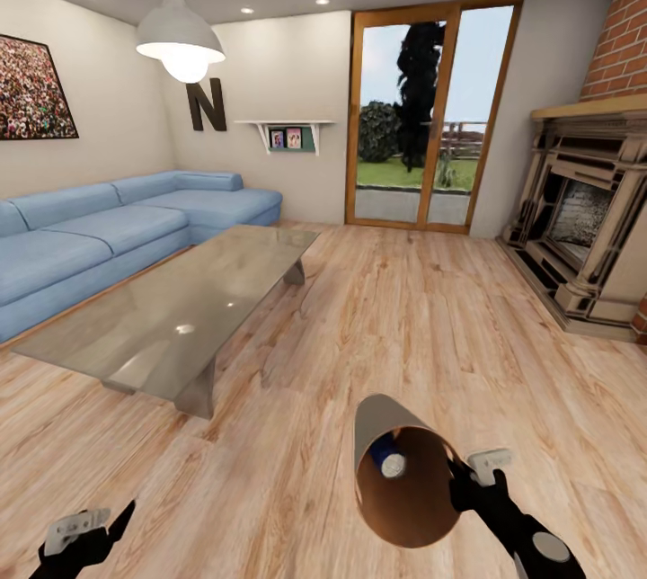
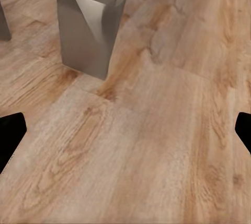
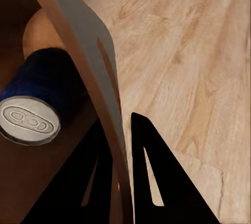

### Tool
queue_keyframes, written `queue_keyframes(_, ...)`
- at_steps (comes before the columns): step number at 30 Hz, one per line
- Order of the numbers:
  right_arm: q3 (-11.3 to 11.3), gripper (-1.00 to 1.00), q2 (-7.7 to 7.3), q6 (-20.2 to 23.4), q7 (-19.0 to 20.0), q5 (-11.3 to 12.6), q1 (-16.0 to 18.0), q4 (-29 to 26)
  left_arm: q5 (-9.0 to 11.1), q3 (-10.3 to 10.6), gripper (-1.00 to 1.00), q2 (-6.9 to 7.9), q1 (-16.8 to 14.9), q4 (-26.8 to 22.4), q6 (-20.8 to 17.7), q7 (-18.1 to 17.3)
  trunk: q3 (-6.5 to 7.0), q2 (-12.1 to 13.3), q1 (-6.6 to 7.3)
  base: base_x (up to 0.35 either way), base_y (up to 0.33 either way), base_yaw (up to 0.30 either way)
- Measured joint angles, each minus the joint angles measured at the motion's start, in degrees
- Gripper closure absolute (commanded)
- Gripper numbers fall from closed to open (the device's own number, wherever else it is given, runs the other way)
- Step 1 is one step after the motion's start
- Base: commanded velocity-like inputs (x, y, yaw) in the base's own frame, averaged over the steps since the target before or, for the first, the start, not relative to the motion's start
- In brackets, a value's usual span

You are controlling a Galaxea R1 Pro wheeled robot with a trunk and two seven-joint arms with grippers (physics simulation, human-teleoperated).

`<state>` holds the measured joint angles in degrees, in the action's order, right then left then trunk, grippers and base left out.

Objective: Put the three can of soda from the living room inside the tash can in the kitchen.

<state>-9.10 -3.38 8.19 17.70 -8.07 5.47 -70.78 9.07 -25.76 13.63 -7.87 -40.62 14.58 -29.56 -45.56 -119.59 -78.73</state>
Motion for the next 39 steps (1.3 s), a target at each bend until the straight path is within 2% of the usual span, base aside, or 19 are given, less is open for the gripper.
queue_keyframes(3, -2.20, 1.00, 0.02, -2.95, 0.41, 0.32, -1.01, 1.23, 0.00, 0.00, -1.00, 0.00, 0.01, 0.17, 0.16, 1.12, 0.54, 1.20, 0.66, 0.000, 0.000, 0.000)
queue_keyframes(6, -2.52, 1.00, 0.05, -3.43, 0.53, 0.45, -1.19, 1.59, -0.01, 0.01, -1.00, 0.01, 0.00, 0.19, 0.24, 1.43, 1.08, 2.40, 1.32, 0.000, 0.000, 0.000)
queue_keyframes(30, -2.78, 1.00, 0.39, -4.02, 0.57, 1.05, -1.34, 1.86, -0.01, 0.01, -1.00, -0.01, 0.03, 0.39, 0.92, 1.61, 5.39, 12.03, 6.59, 0.000, 0.000, 0.000)
queue_keyframes(39, -2.79, 1.00, 0.48, -4.14, 0.51, 1.01, -1.36, 1.96, 0.07, 0.01, -1.00, 0.01, 0.01, 0.42, 1.48, 1.60, 5.39, 12.05, 6.60, 0.000, 0.000, 0.014)
